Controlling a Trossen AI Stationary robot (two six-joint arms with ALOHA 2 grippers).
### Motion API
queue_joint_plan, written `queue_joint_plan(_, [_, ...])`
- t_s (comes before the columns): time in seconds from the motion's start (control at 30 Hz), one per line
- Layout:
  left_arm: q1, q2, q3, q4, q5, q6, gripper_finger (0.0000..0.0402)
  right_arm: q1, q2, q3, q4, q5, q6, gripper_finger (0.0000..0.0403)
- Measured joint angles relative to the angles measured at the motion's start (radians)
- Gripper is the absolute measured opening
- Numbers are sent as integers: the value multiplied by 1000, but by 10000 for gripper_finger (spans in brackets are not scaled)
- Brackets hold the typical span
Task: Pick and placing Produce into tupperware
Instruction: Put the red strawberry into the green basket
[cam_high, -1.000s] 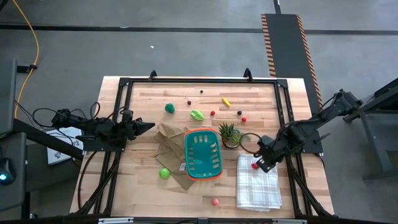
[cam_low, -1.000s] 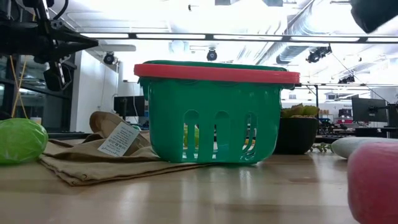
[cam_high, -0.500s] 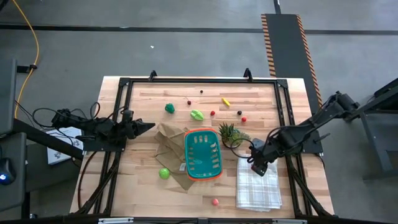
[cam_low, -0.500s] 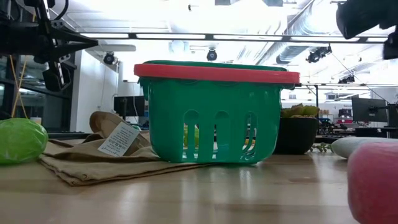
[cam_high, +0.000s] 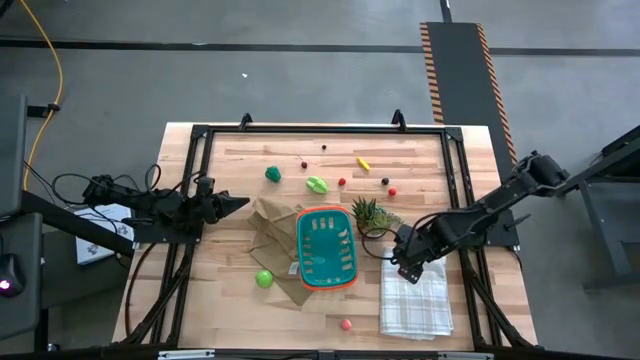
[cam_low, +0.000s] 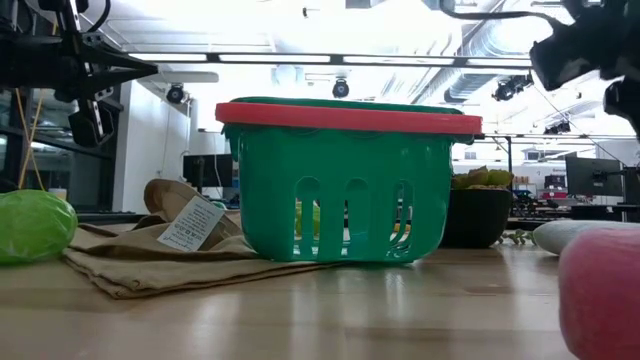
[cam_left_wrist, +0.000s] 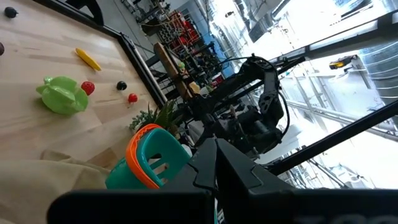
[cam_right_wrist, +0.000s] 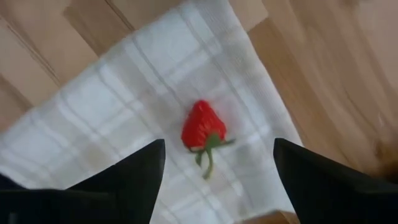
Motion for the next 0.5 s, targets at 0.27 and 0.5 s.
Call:
queue_joint_plan(0.27, [0,0,0,0,0,-7,1,-11,118,0,41,-3,-75,291])
queue_joint_plan(0.5, [0,0,0,0,0,-26,1,-8,152,-1,49,-9,-87,291])
